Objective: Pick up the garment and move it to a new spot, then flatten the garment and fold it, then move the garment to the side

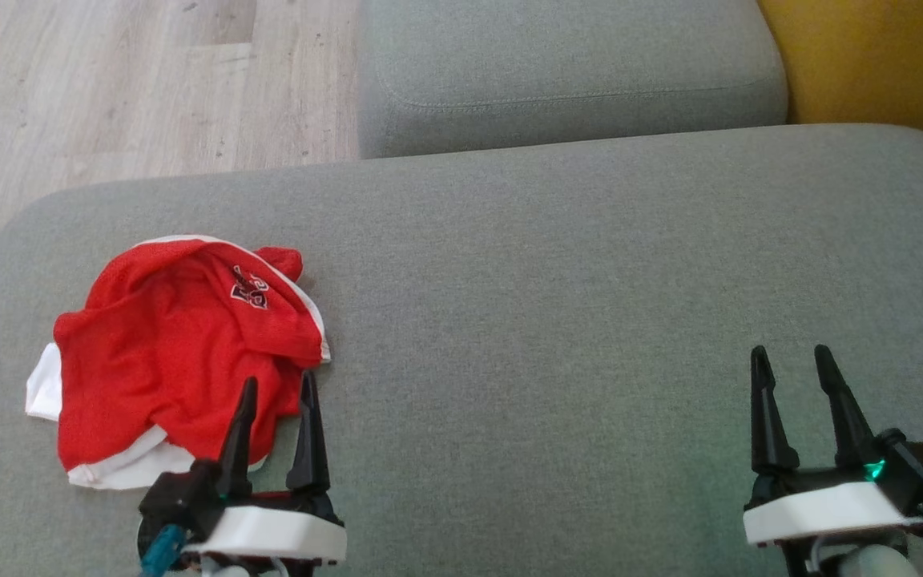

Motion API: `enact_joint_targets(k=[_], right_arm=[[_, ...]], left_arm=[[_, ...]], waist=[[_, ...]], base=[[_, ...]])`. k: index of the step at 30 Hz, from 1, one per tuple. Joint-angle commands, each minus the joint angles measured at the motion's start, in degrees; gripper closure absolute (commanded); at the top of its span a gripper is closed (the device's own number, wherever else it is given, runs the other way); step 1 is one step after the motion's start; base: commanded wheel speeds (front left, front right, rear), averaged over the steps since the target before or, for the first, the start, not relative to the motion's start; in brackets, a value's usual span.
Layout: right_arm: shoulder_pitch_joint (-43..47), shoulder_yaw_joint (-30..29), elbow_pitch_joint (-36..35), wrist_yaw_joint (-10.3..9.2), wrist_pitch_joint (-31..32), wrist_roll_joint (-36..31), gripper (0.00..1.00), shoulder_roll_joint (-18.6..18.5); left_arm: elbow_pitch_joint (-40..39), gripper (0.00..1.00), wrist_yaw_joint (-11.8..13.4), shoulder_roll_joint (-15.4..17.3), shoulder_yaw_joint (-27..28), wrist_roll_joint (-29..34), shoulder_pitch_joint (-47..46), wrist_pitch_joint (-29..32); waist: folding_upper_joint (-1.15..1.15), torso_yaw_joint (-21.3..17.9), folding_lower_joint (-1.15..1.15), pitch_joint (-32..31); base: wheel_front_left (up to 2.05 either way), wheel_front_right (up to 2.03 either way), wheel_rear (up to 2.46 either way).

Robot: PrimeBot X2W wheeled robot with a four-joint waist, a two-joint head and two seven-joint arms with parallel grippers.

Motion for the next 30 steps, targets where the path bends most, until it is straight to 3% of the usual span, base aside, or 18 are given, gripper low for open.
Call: enact_joint_targets(k=[1, 12, 30], right_arm=[[-2.0, 1.5, -1.7, -0.04, -0.6, 0.2, 0.00, -0.6], [-2.1, 2.2, -2.0, -0.04, -0.6, 0.8, 0.00, -0.6], [-2.8, 9.0, -1.7, -0.04, -0.6, 1.6, 0.00, -0.6]], left_arm=[[-1.7, 0.00, 0.5, -0.1, 1.3, 0.9, -2.5, -0.5], [-1.3, 0.00, 0.8, -0.1, 1.2, 0.6, -3.3, -0.5], [-2.7, 0.00, 1.9, -0.1, 6.1, 3.0, -3.0, -0.5]], waist=[[0.00, 0.1, 0.00, 0.0], [0.00, 3.1, 0.00, 0.2], [0.00, 17.5, 0.00, 0.0]], base=[[0.00, 0.00, 0.00], [0.00, 0.00, 0.00], [0.00, 0.00, 0.00]])
